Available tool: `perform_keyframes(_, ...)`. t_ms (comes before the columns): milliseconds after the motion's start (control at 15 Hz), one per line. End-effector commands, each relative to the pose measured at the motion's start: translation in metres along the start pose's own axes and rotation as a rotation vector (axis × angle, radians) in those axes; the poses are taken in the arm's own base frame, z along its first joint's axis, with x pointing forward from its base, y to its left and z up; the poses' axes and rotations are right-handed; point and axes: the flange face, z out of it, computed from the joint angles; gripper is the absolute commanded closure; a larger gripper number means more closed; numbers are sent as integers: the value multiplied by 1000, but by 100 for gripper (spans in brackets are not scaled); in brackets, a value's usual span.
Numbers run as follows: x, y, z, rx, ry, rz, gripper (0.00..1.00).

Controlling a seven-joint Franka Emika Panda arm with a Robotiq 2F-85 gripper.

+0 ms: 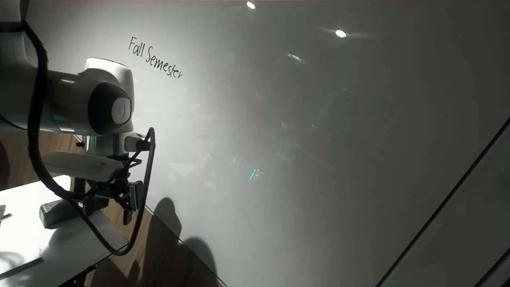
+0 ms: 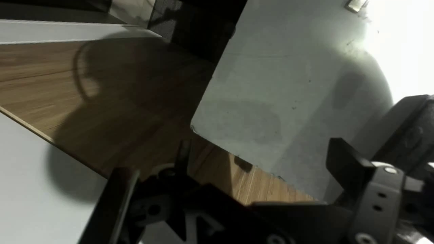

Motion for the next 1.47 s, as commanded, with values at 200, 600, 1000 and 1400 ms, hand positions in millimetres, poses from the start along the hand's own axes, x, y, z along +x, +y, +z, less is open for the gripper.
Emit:
perform_keyframes(200,7,-31,5,5,30,17,0)
perform_keyframes(600,28,-68,-20,-14,75,3,0)
perform_keyframes(1000,40,-97,-33,-30,87,-1,0)
perform_keyframes(1400,41,-77,-51,1,58,114,0)
